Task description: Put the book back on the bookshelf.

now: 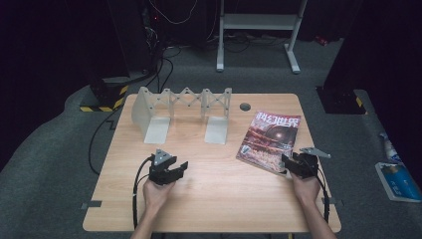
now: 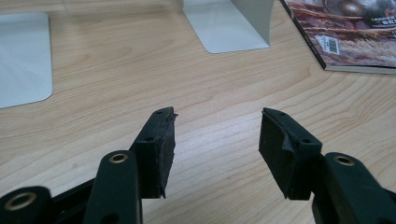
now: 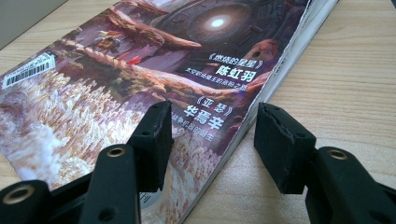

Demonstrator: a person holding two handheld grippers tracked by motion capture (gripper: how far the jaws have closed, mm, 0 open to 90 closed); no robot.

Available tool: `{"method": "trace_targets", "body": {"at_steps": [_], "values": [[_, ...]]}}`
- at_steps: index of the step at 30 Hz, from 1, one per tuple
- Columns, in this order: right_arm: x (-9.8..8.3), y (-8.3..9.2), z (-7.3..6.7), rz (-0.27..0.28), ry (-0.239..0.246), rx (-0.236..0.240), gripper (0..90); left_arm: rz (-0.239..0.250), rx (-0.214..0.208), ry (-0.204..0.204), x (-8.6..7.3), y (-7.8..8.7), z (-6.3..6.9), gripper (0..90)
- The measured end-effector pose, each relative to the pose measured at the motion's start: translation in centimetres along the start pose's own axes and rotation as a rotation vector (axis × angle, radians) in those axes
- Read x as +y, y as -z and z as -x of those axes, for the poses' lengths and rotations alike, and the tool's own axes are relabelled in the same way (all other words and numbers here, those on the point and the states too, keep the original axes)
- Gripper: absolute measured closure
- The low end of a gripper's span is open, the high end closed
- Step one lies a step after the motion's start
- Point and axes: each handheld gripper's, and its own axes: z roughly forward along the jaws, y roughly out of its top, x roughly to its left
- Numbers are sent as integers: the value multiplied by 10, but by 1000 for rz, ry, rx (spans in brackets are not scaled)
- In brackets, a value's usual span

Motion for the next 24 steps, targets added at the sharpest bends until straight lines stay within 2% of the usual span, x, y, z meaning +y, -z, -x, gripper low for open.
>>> {"method": "trace_targets", "body": {"at_steps": [6,9,16,20,24], "values": [[0,0,0,-1,-2,-1,466,-14,-16,-27,8,-10,11,456],[0,0,0,0,-2,-2,466,1,-31,-16,11,-13,15,456],[0,0,0,0,-3,-2,466,-13,-36,-32,19,-19,22,456],[0,0,0,1,-2,-2,466,7,-43,-21,24,-23,26,455],[0,0,0,3,2,-2,466,-21,-37,-20,27,-30,28,460]]}}
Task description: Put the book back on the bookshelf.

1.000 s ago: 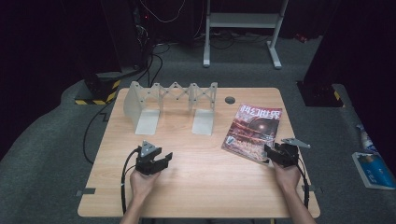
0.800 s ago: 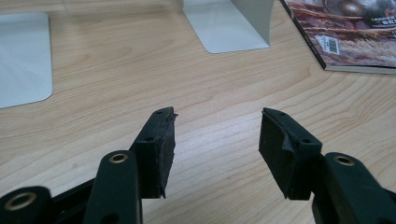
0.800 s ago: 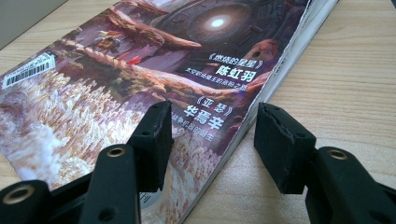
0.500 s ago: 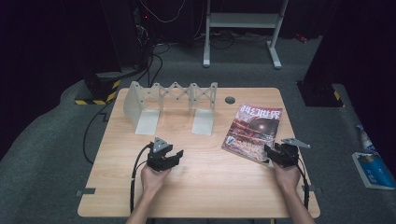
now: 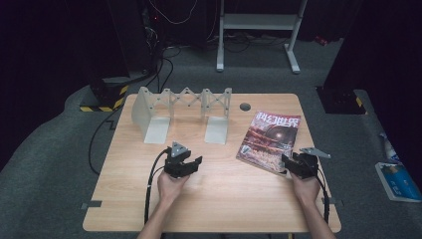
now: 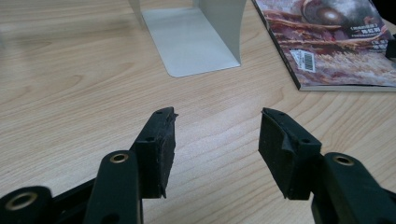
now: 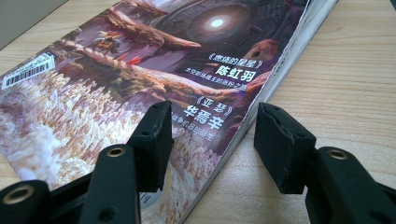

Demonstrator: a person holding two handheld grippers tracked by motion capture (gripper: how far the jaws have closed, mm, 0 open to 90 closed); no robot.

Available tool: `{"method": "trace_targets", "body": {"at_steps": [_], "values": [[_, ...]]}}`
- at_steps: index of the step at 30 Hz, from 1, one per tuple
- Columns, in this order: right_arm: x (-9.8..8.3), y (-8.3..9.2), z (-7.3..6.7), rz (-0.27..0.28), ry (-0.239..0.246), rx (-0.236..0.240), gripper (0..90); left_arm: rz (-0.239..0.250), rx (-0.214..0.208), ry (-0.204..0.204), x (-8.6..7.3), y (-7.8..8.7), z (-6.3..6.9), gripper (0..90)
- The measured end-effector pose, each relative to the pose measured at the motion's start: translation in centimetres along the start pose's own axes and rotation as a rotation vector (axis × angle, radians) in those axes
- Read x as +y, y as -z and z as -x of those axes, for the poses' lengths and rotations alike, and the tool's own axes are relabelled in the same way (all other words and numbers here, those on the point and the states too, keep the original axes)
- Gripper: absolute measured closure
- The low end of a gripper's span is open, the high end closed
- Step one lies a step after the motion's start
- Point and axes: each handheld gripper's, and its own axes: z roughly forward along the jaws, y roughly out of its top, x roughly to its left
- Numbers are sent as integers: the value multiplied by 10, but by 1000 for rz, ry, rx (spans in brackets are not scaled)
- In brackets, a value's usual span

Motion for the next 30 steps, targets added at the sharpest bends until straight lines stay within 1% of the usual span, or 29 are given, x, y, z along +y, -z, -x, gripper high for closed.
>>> {"method": "trace_targets", "body": {"at_steps": [5,7,9,11,12,16,19,21,23,25,26,27,30], "values": [[0,0,0,0,-2,-1,466,7,-8,-20,9,-3,5,464],[0,0,0,0,-1,-1,466,22,-18,-14,11,-4,6,467],[0,0,-1,0,-6,-3,466,-5,-19,-12,14,-6,7,467],[0,0,-1,0,-5,-3,466,-14,-24,-27,17,-8,9,468],[0,0,0,1,-2,-1,469,-14,-26,-31,19,-9,10,469],[0,0,0,1,-4,4,480,0,-44,-16,22,-14,15,474],[0,0,-1,0,-9,4,482,-19,-39,-23,24,-20,18,482],[0,0,-1,0,-9,4,482,-20,-44,-25,28,-23,21,490],[-1,0,-1,0,-9,4,482,-13,-45,-35,32,-25,24,492],[0,0,-1,1,-9,4,482,8,-54,-33,35,-26,28,496],[0,0,-1,1,-9,4,482,11,-61,-30,37,-27,29,498],[0,0,-1,0,-9,5,482,1,-61,-36,38,-29,30,498],[0,0,-1,1,-9,4,482,-9,-66,-48,42,-33,34,498]]}}
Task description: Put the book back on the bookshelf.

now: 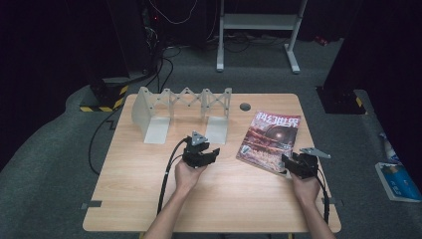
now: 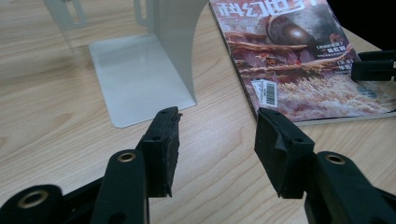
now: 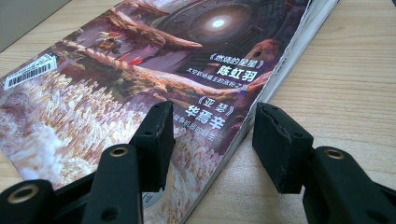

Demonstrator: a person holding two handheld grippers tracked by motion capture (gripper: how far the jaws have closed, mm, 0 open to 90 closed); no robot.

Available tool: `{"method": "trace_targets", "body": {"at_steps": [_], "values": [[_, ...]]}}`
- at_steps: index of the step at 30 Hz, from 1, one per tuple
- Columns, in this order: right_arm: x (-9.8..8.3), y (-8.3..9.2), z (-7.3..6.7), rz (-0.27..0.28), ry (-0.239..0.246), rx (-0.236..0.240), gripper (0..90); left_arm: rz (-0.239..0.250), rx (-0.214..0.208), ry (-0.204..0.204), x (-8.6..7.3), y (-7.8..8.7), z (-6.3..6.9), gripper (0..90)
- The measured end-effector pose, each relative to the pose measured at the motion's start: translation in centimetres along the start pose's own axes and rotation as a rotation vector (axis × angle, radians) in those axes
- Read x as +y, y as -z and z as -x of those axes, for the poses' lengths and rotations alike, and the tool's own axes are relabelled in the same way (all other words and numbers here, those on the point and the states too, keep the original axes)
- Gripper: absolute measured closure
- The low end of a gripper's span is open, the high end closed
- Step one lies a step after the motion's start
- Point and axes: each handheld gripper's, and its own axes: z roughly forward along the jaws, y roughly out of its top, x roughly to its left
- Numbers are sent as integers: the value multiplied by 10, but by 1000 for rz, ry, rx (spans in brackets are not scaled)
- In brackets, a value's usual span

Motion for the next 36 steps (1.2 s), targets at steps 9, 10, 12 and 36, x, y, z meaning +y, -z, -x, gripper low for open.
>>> {"method": "trace_targets", "body": {"at_steps": [9,10,12,36], "values": [[0,0,0,0,2,3,483,-15,-2,-4,8,-13,6,501],[0,0,0,0,2,3,483,-18,-5,-6,9,-14,7,501],[0,0,0,0,2,4,483,-17,-7,-10,12,-17,9,500],[0,0,0,2,2,2,489,-38,-38,-27,29,-58,33,464]]}}
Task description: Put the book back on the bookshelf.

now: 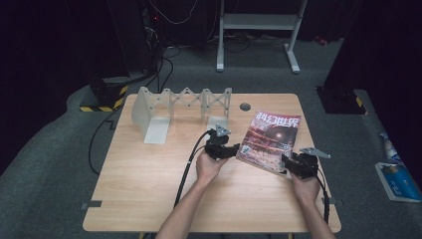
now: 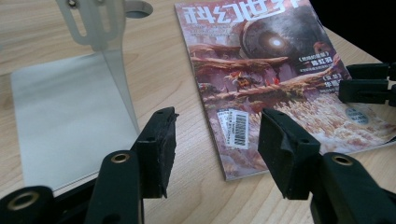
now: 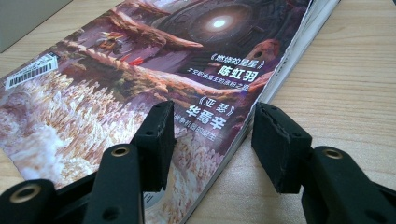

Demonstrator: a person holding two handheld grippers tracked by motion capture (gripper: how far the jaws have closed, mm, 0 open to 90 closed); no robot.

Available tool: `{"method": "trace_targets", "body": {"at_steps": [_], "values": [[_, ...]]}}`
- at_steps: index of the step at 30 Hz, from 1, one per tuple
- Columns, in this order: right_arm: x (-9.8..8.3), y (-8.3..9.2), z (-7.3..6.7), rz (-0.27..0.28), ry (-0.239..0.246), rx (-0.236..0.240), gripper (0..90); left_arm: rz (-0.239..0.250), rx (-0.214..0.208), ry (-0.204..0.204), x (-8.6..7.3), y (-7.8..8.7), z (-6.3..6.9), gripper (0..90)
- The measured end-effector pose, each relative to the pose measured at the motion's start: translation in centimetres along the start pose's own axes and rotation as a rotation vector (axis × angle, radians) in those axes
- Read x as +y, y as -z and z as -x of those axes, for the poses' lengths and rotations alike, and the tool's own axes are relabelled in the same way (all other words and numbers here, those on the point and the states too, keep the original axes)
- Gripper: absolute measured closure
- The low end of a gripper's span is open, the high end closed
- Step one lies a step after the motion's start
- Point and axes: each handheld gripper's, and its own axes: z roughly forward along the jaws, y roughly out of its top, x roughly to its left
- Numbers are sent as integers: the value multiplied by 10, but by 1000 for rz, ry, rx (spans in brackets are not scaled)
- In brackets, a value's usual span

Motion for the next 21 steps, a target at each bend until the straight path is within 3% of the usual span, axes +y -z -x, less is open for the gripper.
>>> {"method": "trace_targets", "body": {"at_steps": [5,21], "values": [[0,0,0,3,0,-1,489,-12,4,-6,-1,-9,0,463],[-1,0,-1,4,-2,-5,489,-58,-11,40,-7,-41,6,421]]}}
